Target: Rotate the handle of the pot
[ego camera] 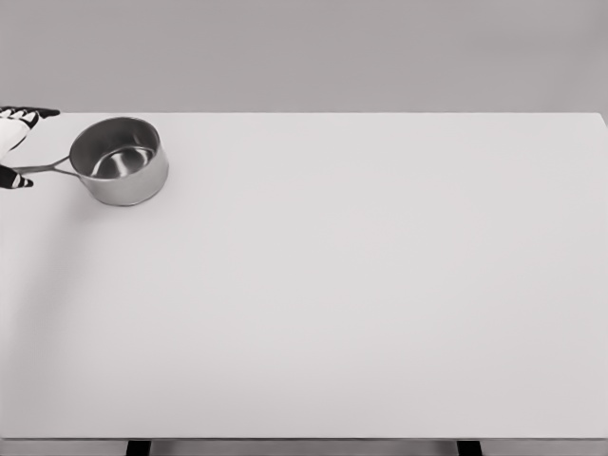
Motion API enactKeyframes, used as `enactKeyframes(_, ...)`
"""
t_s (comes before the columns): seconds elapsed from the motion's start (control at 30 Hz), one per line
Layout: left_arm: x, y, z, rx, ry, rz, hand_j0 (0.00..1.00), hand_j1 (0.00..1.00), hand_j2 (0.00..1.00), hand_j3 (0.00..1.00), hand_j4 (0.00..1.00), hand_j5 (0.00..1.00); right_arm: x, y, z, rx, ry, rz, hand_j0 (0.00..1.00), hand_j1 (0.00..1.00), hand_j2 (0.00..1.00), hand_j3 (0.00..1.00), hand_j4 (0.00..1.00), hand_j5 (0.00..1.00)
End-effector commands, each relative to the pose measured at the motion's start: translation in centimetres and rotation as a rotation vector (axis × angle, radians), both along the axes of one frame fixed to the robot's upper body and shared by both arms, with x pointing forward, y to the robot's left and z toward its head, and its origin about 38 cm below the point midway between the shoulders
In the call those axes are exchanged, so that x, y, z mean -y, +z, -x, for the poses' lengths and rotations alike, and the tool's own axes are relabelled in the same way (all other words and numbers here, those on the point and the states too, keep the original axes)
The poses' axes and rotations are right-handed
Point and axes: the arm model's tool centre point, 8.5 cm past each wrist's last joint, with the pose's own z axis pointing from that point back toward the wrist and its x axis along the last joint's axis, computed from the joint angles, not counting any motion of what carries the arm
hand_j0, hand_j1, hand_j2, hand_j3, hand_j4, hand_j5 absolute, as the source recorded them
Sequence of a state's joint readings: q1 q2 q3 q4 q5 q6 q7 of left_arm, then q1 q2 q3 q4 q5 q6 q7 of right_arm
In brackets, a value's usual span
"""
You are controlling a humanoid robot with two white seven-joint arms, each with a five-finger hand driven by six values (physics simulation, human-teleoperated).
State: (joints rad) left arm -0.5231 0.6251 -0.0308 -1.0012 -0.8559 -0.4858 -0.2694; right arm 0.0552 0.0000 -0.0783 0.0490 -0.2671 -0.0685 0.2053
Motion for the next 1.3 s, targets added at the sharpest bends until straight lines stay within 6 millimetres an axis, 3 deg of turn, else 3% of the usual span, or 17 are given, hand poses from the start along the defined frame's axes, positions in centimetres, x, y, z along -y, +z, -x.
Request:
enactKeyframes(0.0, -0.2, -0.6, 0.0, -0.014, 0.011, 0.013, 1.00, 1.00, 1.00, 1.00, 1.00, 1.00, 0.0, 0.0, 0.0, 0.001, 0.000, 0.000, 1.00, 1.00, 1.00, 1.00, 1.00, 1.00)
enactKeyframes(0.33, -0.5, -0.8, -0.9, -0.024, 0.039, 0.048, 1.00, 1.00, 1.00, 1.00, 1.00, 1.00, 0.0, 0.0, 0.0, 0.001, 0.000, 0.000, 1.00, 1.00, 1.00, 1.00, 1.00, 1.00)
enactKeyframes(0.83, 0.5, -0.9, -2.5, -0.036, 0.041, 0.086, 1.00, 1.00, 1.00, 1.00, 1.00, 1.00, 0.0, 0.0, 0.0, 0.001, 0.000, 0.000, 1.00, 1.00, 1.00, 1.00, 1.00, 1.00)
enactKeyframes(1.27, -0.6, -0.4, -3.3, -0.043, 0.080, 0.112, 1.00, 1.00, 1.00, 1.00, 1.00, 1.00, 0.0, 0.0, 0.0, 0.001, 0.000, 0.000, 1.00, 1.00, 1.00, 1.00, 1.00, 1.00)
